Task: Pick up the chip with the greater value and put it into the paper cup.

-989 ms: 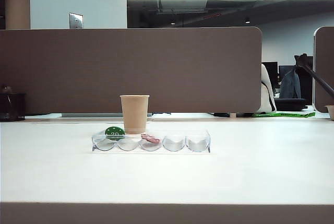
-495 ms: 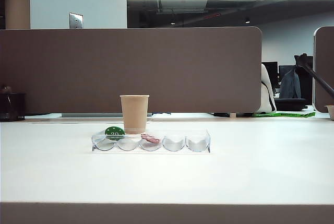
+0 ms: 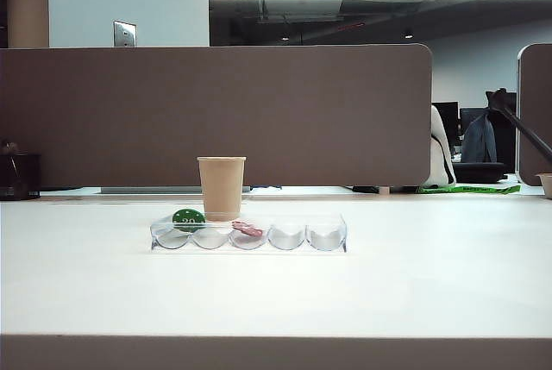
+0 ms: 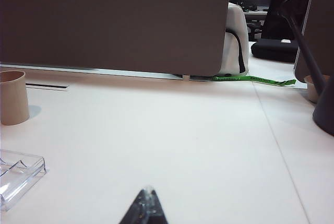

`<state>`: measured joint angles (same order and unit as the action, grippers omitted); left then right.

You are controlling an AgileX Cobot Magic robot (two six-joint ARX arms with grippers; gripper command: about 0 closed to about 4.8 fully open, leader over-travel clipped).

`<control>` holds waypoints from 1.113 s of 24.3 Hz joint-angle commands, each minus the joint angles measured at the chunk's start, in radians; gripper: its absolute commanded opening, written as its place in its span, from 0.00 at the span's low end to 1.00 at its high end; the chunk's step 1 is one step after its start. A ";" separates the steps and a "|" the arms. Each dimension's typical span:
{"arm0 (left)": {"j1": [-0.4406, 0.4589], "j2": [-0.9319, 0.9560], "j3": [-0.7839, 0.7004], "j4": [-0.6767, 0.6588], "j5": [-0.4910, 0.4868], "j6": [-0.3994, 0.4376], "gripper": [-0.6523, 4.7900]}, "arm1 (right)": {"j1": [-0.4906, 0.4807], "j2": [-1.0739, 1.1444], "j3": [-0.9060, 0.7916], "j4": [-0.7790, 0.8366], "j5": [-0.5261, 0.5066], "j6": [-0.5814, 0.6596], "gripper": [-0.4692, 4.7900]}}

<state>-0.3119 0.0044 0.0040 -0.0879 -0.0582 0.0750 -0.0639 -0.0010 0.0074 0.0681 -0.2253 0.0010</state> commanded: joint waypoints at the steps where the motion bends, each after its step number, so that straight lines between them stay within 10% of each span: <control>1: 0.000 0.001 0.003 0.033 -0.019 0.004 0.11 | -0.001 -0.001 -0.001 0.011 -0.002 0.003 0.08; 10: 0.002 0.001 0.003 0.084 -0.062 0.050 0.11 | -0.001 -0.001 -0.001 0.020 -0.002 -0.002 0.08; 20: 0.364 0.001 0.003 0.124 0.219 -0.050 0.11 | -0.001 -0.001 -0.001 0.021 -0.017 -0.002 0.08; 27: 0.344 0.001 0.003 0.129 0.179 -0.064 0.11 | -0.001 -0.001 -0.002 0.026 -0.018 -0.028 0.08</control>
<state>0.0372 0.0044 0.0044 0.0246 0.1253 0.0124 -0.0654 -0.0010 0.0074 0.0708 -0.2394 -0.0208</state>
